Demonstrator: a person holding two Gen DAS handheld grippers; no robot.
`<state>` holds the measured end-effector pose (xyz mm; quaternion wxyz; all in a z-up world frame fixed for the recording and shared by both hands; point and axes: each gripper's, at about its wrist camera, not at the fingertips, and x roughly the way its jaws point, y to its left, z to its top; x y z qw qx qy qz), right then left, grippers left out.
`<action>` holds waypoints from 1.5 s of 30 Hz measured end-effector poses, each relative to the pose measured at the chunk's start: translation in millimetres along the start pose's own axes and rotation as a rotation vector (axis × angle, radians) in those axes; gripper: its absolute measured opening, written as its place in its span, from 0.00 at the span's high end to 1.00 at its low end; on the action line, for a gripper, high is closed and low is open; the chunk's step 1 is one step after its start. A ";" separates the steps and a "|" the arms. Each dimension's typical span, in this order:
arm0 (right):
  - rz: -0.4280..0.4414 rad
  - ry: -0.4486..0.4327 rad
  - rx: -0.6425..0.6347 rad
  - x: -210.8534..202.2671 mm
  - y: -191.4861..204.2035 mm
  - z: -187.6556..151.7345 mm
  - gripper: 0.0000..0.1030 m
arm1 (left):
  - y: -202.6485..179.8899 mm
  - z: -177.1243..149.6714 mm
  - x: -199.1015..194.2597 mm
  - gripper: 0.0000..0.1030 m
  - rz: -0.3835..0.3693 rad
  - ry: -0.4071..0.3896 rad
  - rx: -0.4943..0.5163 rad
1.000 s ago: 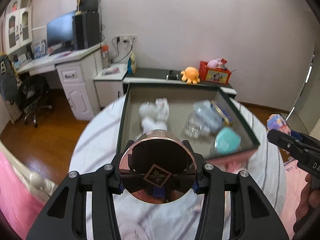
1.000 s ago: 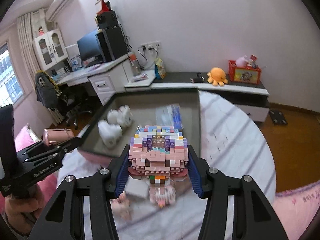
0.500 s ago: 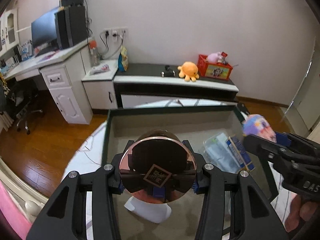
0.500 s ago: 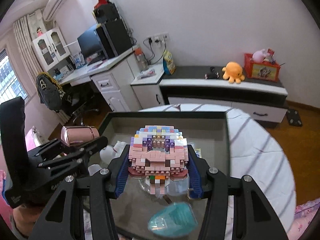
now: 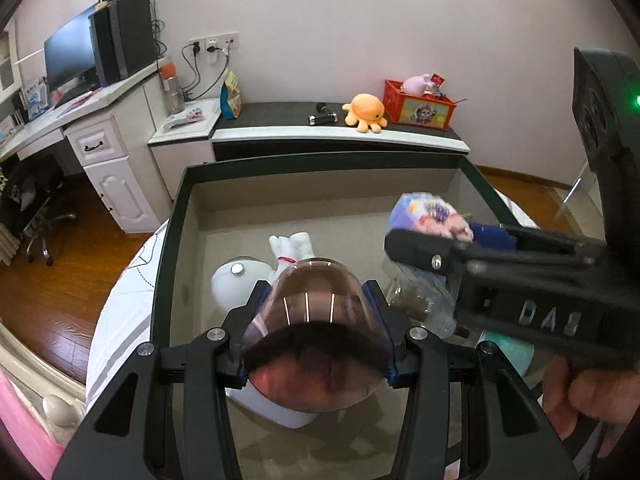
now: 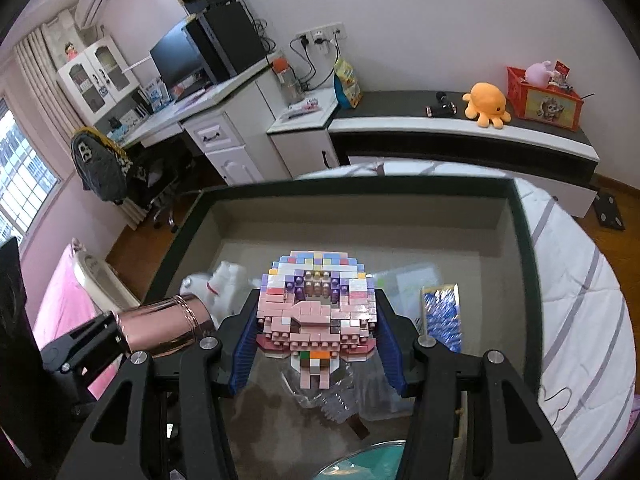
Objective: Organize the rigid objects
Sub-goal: 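Lower the canister and block figure into the pink box and open both grippers, then withdraw both tools from the box toward the remaining items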
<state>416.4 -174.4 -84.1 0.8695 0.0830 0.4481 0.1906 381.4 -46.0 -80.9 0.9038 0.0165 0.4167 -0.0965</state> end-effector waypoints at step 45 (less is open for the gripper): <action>-0.154 -0.297 0.085 -197.1 14.8 -132.5 0.00 | -18.9 -84.0 -169.8 0.00 0.073 -0.223 -0.059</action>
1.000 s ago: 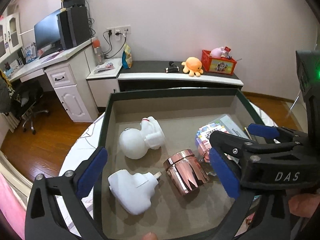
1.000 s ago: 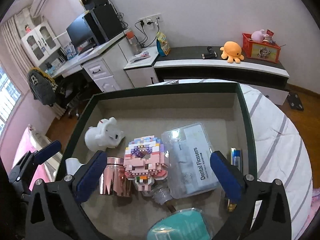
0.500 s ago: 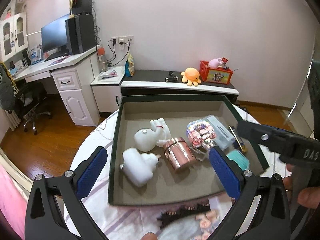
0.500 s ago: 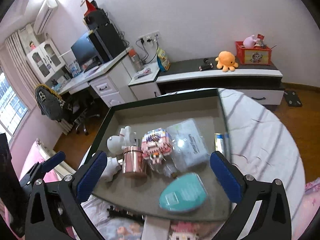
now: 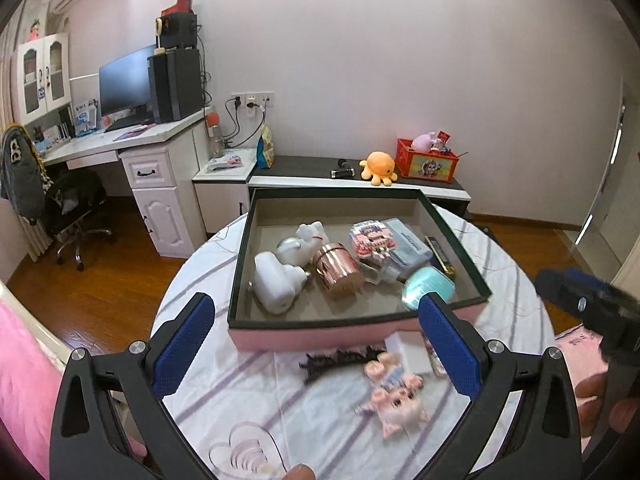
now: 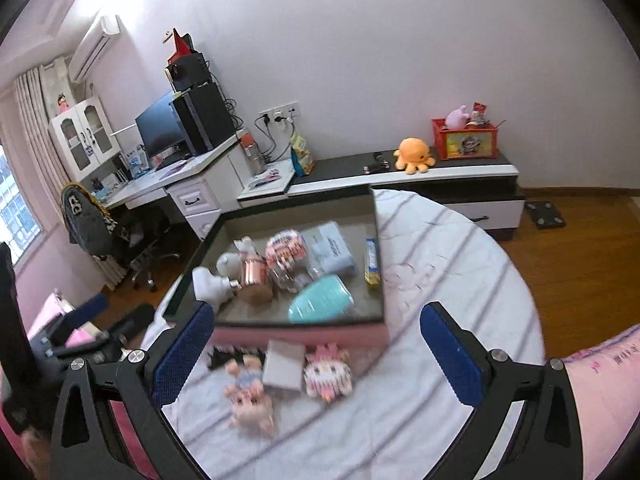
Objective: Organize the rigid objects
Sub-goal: 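Withdraw both tools from the box toward the remaining items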
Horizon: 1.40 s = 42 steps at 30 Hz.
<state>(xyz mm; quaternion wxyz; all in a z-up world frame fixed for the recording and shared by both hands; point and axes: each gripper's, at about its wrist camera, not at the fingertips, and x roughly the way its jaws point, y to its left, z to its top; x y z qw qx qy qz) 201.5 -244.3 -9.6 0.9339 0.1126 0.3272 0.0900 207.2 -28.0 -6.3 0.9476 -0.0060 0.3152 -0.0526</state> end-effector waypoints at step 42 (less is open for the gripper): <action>-0.145 -0.035 -0.059 -67.4 17.5 -68.0 0.00 | -9.7 -62.6 -73.6 0.00 0.009 -0.016 -0.030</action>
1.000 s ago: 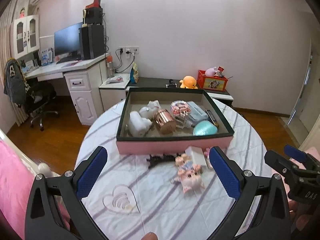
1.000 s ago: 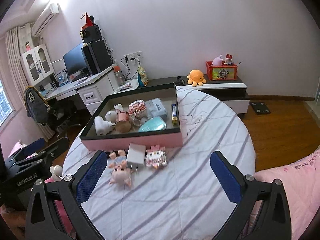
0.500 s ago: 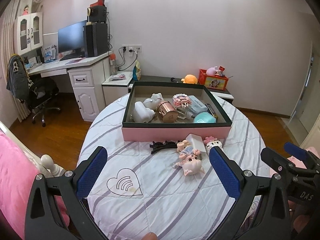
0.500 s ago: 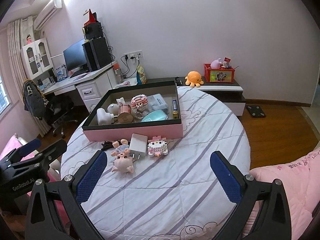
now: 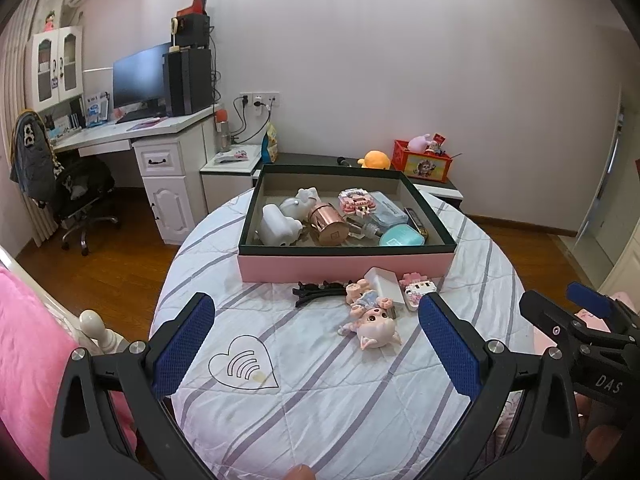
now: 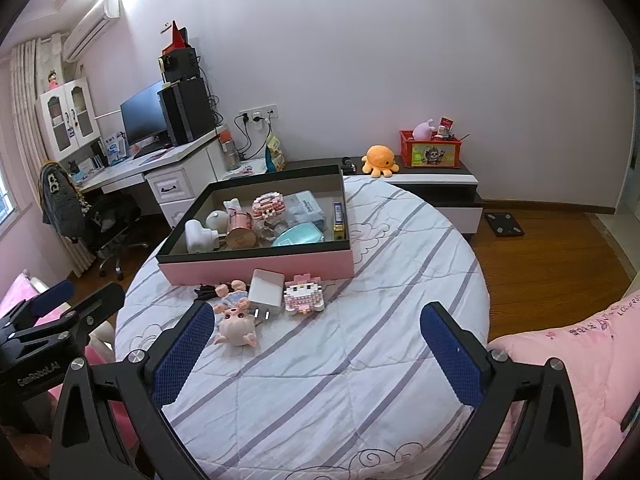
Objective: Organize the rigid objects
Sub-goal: 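Withdraw both tools from the box toward the remaining items, then grasp the doll with the left gripper while the right grasps the white-pink kitty block figure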
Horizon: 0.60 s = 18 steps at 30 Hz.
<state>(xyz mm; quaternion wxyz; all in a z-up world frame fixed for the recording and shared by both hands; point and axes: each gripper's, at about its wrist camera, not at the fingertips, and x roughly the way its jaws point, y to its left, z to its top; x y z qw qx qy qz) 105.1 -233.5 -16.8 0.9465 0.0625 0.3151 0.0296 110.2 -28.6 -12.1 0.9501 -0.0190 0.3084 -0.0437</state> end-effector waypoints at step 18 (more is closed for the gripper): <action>-0.079 0.079 0.022 43.0 -34.5 -5.7 0.00 | -30.4 -28.7 73.4 0.00 -0.050 0.147 0.030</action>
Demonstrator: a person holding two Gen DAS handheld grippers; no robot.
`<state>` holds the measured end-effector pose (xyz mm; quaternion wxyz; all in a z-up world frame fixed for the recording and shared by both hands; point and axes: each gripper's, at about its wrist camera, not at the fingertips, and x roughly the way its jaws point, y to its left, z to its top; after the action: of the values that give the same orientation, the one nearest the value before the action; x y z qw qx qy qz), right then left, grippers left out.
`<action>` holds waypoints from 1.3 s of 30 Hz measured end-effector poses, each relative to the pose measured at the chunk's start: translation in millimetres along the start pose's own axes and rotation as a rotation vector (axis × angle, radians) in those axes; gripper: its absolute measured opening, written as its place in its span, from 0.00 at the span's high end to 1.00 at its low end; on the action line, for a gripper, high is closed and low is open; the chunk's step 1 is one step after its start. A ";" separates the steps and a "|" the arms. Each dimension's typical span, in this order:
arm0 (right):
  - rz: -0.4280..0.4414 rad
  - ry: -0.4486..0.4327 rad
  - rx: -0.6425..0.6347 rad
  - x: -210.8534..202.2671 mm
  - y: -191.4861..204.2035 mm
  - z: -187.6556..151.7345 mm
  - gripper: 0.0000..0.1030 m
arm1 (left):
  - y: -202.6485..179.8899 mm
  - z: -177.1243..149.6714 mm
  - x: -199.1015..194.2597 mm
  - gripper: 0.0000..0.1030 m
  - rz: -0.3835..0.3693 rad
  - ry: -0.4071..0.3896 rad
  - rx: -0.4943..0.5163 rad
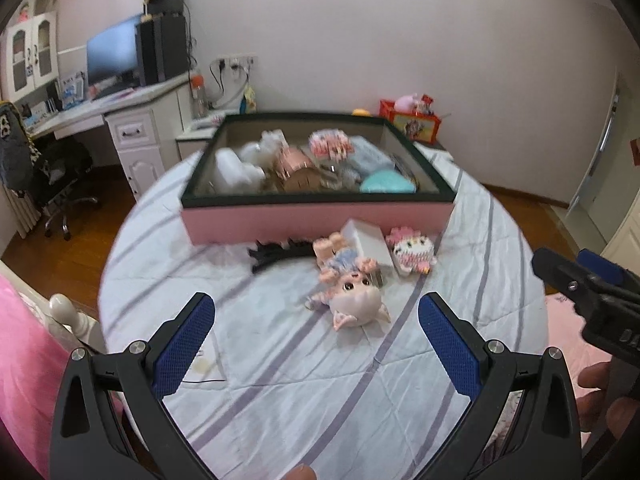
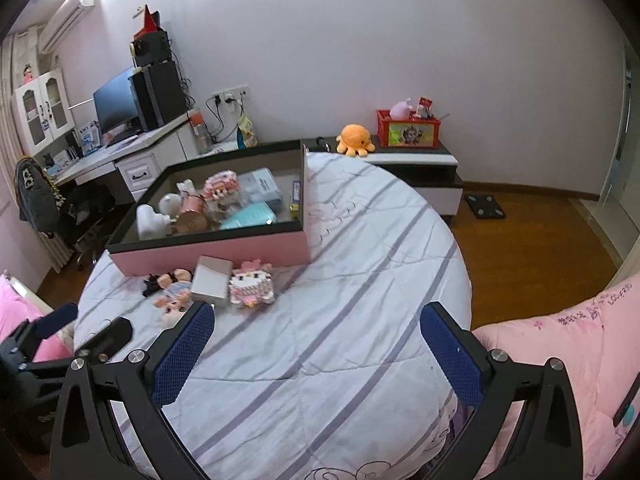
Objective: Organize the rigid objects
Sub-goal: 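Grasp the doll with the left gripper while the right grasps the white-pink kitty block figure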
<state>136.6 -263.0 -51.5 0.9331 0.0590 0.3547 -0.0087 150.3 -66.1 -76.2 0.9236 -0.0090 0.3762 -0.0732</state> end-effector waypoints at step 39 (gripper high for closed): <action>0.023 0.171 -0.207 136.2 51.5 7.0 0.57 | 6.5 6.4 89.2 0.42 -0.113 0.121 -0.011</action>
<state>246.1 -209.3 -131.3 0.9005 -0.0332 0.4313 0.0435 218.6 -72.6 -134.0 0.8936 -0.0308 0.4305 -0.1233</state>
